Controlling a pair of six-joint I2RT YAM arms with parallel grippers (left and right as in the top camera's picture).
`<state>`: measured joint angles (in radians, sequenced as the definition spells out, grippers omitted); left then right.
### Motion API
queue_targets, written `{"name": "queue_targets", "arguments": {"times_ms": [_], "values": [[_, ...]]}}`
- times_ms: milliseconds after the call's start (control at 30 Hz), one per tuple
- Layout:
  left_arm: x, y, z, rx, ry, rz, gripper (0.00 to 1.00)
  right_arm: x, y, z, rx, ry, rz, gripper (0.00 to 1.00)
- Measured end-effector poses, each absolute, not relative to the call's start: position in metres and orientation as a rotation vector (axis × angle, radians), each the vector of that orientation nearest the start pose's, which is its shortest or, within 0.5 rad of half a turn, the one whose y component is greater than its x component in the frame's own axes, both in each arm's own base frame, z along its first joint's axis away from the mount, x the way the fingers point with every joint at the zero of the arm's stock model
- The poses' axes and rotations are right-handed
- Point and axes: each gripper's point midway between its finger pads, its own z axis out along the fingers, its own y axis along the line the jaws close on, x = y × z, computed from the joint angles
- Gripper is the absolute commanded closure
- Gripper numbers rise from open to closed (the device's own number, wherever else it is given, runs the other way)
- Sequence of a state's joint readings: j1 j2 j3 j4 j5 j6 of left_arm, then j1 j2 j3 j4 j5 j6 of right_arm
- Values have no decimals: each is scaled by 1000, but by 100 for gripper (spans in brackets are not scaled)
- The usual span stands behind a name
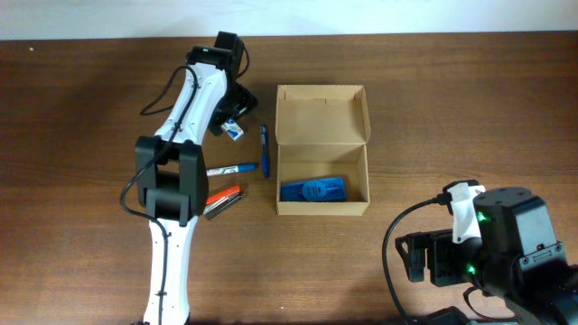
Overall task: Pack container
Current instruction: 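Move the left gripper to the white staples box and grasp it, then carry the staples box into the cardboard box and release it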
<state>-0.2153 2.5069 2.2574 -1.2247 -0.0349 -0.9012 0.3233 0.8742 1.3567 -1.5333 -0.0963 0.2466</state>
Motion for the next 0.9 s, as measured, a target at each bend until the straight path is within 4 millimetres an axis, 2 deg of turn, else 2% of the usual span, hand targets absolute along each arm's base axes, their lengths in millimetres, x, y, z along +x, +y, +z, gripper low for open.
{"name": "queue_targets", "arguments": {"times_ms": [67, 267, 667, 900], "values": [[498, -106, 23, -1003, 2864, -19, 23, 148, 67, 270, -135, 2648, 321, 1], [494, -108, 16, -991, 2871, 3, 25, 148, 67, 270, -136, 2647, 321, 1], [487, -106, 1, -986, 2897, 31, 43, 148, 67, 270, -135, 2648, 321, 1], [488, -107, 1, -980, 2896, 22, 69, 148, 67, 270, -135, 2648, 321, 1]]}}
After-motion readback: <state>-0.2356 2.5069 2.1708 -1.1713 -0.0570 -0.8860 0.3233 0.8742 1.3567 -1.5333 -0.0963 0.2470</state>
